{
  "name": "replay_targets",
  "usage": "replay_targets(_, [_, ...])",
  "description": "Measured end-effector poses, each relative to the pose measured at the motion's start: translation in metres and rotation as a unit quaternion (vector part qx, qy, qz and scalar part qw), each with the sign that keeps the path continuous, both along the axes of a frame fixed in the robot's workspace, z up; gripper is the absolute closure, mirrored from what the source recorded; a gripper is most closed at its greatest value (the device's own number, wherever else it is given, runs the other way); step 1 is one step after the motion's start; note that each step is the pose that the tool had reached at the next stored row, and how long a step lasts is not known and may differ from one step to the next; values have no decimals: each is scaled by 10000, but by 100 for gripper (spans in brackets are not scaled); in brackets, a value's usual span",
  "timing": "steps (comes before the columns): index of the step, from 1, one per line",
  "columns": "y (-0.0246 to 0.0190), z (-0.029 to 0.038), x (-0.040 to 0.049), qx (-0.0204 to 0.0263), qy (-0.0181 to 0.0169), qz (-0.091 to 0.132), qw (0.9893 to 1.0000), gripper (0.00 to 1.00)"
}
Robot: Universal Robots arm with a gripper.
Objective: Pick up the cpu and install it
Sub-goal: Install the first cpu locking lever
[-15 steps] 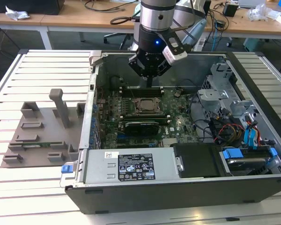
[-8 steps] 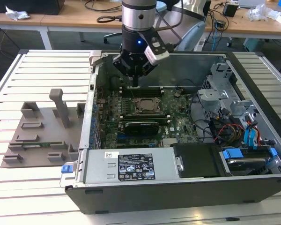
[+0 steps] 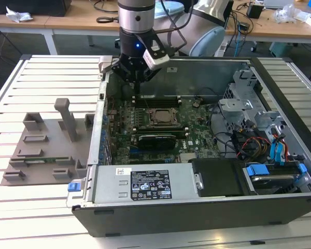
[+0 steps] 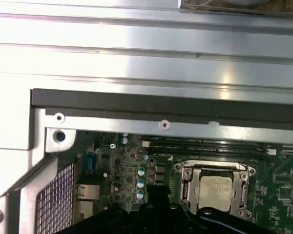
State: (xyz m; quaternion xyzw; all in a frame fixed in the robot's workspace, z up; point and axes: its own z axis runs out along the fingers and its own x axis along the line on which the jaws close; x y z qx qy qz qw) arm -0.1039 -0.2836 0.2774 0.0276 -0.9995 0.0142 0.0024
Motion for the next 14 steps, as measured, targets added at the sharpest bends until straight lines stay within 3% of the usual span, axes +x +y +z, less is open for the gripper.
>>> replay_targets(6, [104, -128, -1, 0, 0, 130, 9999, 89])
replay_targets(9, [107, -141, 46, -1, 1, 136, 9999, 89])
replay_targets(12, [107, -144, 199, -1, 24, 137, 9999, 89])
replay_targets(14, [107, -147, 386, 0, 87, 137, 9999, 89])
